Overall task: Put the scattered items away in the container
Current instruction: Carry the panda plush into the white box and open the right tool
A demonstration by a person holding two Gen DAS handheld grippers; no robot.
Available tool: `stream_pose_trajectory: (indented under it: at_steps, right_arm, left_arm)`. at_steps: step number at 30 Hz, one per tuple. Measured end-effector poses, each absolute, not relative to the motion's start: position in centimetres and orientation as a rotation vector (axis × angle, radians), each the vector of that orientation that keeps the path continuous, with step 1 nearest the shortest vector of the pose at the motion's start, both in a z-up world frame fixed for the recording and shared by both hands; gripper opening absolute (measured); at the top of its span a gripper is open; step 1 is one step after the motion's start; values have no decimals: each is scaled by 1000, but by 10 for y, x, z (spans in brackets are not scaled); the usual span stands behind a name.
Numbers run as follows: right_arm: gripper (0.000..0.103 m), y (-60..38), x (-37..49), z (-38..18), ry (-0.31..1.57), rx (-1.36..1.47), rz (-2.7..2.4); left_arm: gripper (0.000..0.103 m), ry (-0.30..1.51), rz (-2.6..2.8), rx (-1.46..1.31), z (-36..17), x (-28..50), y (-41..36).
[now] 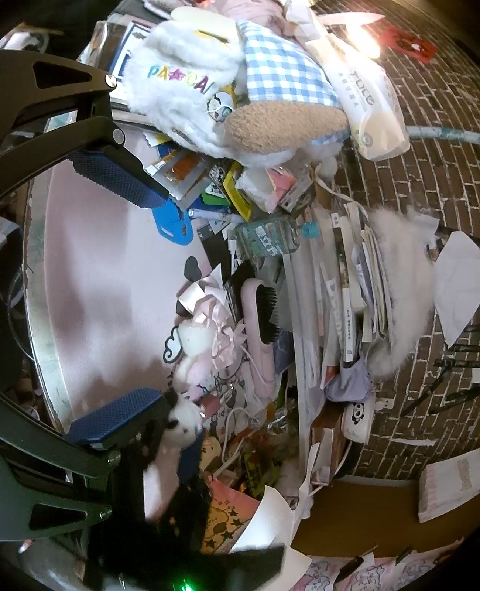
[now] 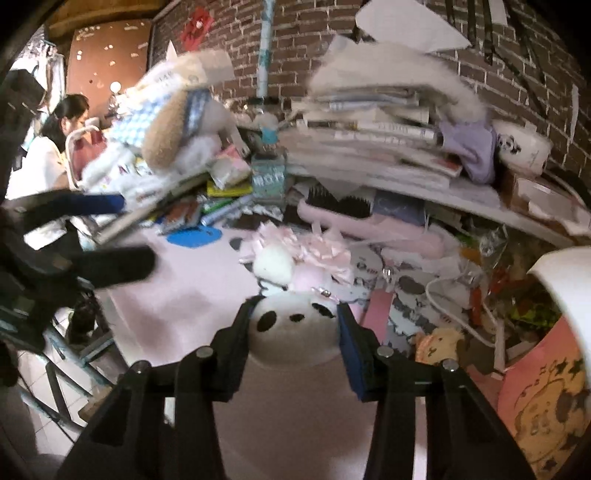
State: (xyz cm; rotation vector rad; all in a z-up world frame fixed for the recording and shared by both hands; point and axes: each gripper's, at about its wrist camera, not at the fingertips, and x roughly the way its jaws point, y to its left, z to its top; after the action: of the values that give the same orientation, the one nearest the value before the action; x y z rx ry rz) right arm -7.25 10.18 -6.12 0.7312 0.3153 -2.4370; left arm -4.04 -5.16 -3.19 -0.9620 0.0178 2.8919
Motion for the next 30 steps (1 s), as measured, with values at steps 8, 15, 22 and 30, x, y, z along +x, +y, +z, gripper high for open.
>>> stream_pose_trajectory:
  at_steps: [8,15,22,30]
  right_arm:
    - [41,113,-42,-8,202,594,-2380]
    - [41,128,-28,32,92,540,-2306]
    - [41,168,-31,61,174,541,-2527]
    - [41,254,-61,72,183,734,-2772]
  left_arm:
    - [98,20,2885,-1007,-39,-44,-50]
    - [98,20,2879,-1012,-40,-45,-47]
    - [98,32,2867,-1017,-40,-45,-42]
    - [98,34,2848,-1016,-41,-48,-34]
